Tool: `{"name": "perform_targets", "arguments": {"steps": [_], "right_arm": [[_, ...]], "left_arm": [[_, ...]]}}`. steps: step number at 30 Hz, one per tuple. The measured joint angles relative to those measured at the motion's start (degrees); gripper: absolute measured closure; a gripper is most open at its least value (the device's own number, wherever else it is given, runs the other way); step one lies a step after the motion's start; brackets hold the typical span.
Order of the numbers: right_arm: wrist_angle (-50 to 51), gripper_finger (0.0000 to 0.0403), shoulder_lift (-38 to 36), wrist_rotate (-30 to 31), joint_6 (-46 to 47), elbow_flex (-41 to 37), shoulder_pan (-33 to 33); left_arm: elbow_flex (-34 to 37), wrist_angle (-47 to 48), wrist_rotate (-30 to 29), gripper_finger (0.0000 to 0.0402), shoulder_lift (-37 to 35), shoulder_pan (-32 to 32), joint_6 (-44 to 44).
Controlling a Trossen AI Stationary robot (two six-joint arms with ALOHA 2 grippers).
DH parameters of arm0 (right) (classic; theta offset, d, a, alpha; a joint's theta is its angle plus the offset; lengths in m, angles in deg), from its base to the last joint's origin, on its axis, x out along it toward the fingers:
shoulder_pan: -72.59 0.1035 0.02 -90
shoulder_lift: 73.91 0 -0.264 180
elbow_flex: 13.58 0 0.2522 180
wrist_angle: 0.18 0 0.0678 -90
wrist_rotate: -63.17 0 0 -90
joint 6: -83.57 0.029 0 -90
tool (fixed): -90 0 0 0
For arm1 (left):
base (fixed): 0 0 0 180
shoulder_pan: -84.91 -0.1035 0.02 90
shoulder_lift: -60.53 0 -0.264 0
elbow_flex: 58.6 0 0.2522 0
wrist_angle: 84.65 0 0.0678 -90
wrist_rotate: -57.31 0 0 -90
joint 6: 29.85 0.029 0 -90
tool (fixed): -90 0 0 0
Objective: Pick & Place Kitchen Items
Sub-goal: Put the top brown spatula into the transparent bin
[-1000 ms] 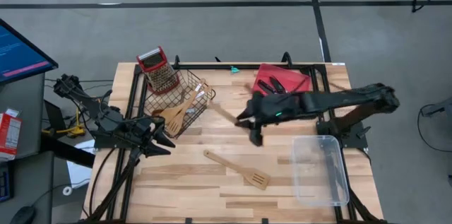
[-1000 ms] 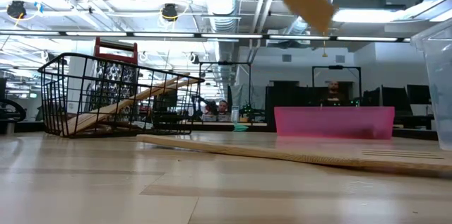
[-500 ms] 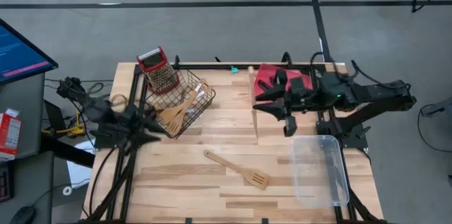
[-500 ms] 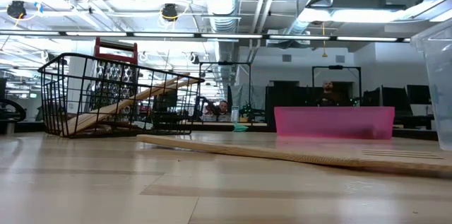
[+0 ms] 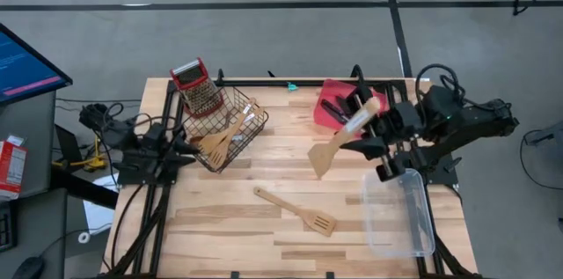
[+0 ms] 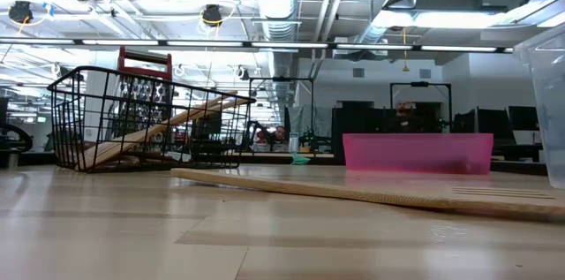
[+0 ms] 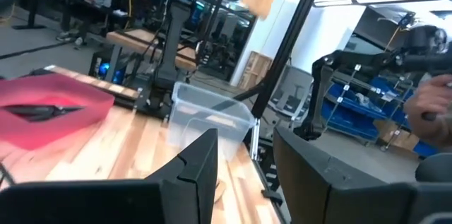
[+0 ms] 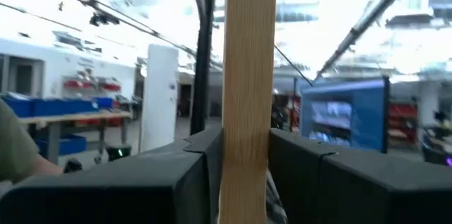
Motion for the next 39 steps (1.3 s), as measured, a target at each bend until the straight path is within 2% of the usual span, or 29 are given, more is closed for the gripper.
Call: {"name": "perform_targets", "arguments": {"steps": [12,22,39], "right_arm": [[-7.7,0.0305,0.0,-11.7,3.6,0.0,-0.1],[-8.8,0.0305,0.0,-19.7,7.5,0.0,2.2],[-9.0,0.0305,0.0,-21.3,7.2,0.0,6.2]], "left_arm": [[6.8,-0.2,-1.1,0.0284,-6.1,0.0,-0.7],[8.8,0.1,-2.1,0.0284,-6.9,0.0,-0.9],[17.5,-0.4,-4.6,0.0284,-6.9,0.0,-9.5]]}}
